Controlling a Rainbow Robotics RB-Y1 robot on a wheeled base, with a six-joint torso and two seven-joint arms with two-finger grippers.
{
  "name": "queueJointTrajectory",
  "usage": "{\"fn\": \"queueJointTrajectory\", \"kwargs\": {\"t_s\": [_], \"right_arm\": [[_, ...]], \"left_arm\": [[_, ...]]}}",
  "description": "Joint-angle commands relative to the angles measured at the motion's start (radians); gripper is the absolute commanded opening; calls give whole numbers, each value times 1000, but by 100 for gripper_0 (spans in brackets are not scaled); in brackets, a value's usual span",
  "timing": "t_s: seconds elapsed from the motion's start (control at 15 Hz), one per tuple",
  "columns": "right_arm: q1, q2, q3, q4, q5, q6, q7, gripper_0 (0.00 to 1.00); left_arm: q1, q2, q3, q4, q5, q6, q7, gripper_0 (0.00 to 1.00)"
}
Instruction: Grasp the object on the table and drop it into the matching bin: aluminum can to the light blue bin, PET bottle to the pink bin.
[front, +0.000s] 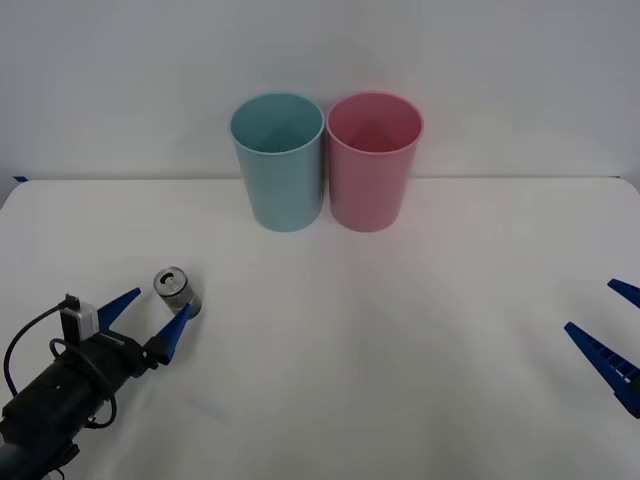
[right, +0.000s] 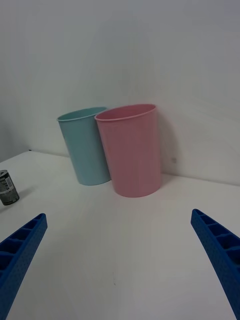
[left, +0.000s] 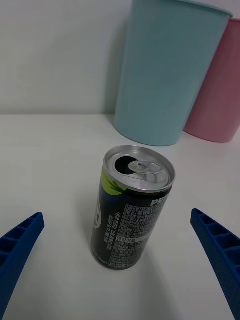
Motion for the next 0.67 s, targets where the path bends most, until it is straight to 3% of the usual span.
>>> {"fn": "queueJointTrajectory", "kwargs": {"t_s": [0.07, 0.67], "right_arm": [[0, 0, 0, 0, 0, 0, 0, 100], [0, 0, 0, 0, 0, 0, 0, 100]], "left_arm": [[-50, 0, -9, 54, 0, 2, -11, 100], [-127, -21, -17, 124, -5, 2, -28, 100]]}}
